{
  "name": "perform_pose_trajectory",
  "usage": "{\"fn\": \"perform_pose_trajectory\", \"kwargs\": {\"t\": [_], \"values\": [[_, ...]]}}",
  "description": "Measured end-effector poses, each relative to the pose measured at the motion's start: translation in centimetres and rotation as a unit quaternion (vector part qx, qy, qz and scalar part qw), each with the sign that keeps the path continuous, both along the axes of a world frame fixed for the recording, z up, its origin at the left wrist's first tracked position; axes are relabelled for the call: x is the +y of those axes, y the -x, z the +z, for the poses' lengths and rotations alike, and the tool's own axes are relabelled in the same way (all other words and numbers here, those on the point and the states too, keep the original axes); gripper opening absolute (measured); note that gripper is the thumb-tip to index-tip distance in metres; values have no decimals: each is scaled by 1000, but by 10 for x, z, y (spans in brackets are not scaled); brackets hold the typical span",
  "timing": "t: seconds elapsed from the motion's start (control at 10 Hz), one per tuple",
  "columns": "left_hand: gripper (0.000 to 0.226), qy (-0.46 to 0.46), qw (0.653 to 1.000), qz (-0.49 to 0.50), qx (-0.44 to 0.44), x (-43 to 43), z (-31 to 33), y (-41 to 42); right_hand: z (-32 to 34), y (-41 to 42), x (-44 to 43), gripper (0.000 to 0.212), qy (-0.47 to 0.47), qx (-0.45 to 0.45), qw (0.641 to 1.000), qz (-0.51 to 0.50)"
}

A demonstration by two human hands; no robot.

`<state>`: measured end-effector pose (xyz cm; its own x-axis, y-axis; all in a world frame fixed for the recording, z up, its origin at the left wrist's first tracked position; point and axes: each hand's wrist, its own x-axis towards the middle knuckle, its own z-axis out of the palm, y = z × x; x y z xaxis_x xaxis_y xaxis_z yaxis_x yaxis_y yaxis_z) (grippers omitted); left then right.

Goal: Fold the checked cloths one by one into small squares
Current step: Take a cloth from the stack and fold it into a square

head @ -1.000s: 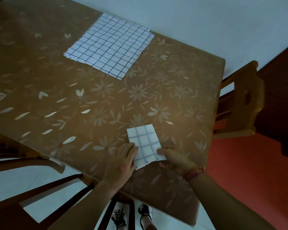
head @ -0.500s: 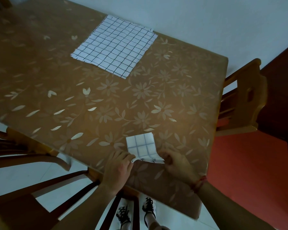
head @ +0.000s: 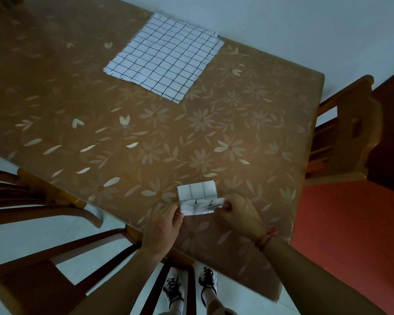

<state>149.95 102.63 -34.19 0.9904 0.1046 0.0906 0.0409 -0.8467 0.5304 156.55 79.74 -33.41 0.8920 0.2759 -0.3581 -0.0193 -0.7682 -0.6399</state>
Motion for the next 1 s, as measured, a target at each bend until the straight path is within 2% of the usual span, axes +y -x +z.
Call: {"fn": "perform_pose_trajectory", "kwargs": {"t": [0.1,0.3,0.4,0.5,0.7,0.8,0.9,1.0], "values": [[19,-5,1000,7,10,0,-2,-3,23,-18,20,17,37,-15,999,-14],[41,-24,1000,-14,11,3,-8,-12,20,-17,25,49,6,-7,999,-38],[45,-78,993,-78,-30,4,-8,-13,15,-19,27,50,6,-13,999,-43],[45,-109,984,-136,-32,6,-15,-15,12,-20,28,51,18,-23,999,-41],[47,-146,978,-150,24,11,-20,-19,8,-23,28,52,31,-24,998,-40],[46,-141,979,-143,33,10,-20,-19,6,-20,34,42,86,-141,986,-22],[48,-140,980,-138,41,10,-21,-20,8,-19,56,41,98,-230,966,58],[52,-150,977,-144,55,12,-26,-20,-6,-15,77,49,118,-291,933,177]]}}
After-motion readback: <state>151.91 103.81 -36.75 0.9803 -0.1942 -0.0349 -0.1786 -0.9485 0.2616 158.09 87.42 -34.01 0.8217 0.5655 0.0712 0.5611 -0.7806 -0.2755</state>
